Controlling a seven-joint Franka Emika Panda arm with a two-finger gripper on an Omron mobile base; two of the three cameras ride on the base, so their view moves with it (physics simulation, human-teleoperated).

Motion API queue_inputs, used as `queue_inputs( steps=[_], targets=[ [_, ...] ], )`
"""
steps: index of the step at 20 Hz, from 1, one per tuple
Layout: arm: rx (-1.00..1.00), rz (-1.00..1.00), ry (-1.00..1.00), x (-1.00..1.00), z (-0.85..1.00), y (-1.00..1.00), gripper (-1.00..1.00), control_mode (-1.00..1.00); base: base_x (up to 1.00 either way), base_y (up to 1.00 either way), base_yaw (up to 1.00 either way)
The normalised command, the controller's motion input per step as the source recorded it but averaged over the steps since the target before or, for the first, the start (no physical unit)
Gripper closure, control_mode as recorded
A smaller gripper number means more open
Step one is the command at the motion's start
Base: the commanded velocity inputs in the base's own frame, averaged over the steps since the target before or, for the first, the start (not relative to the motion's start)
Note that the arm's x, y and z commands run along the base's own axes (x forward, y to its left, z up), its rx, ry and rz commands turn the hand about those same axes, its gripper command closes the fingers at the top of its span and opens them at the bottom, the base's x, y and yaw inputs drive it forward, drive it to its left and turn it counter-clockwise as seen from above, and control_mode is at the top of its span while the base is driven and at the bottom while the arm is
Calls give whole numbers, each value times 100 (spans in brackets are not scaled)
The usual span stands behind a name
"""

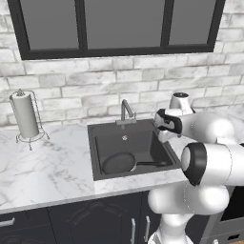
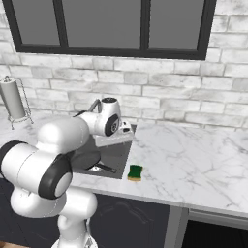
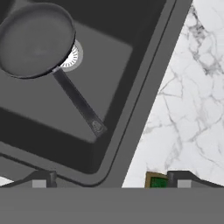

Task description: Pick the pan and sponge and place them into the sink. Then turn on the water.

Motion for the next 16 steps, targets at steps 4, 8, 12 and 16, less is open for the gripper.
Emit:
queue_inputs(
  steps=[4,8,12,16],
  targets=[
    [7,-15,2,-19,1,-20,-100,-100,0,0,0],
    [6,-12,0,-24,9,-22,-100,-100,0,0,0],
    [4,-10,0,-23,7,-26,-100,-100,0,0,0],
    [3,-9,-1,-28,6,-26,-100,-100,0,0,0]
  ],
)
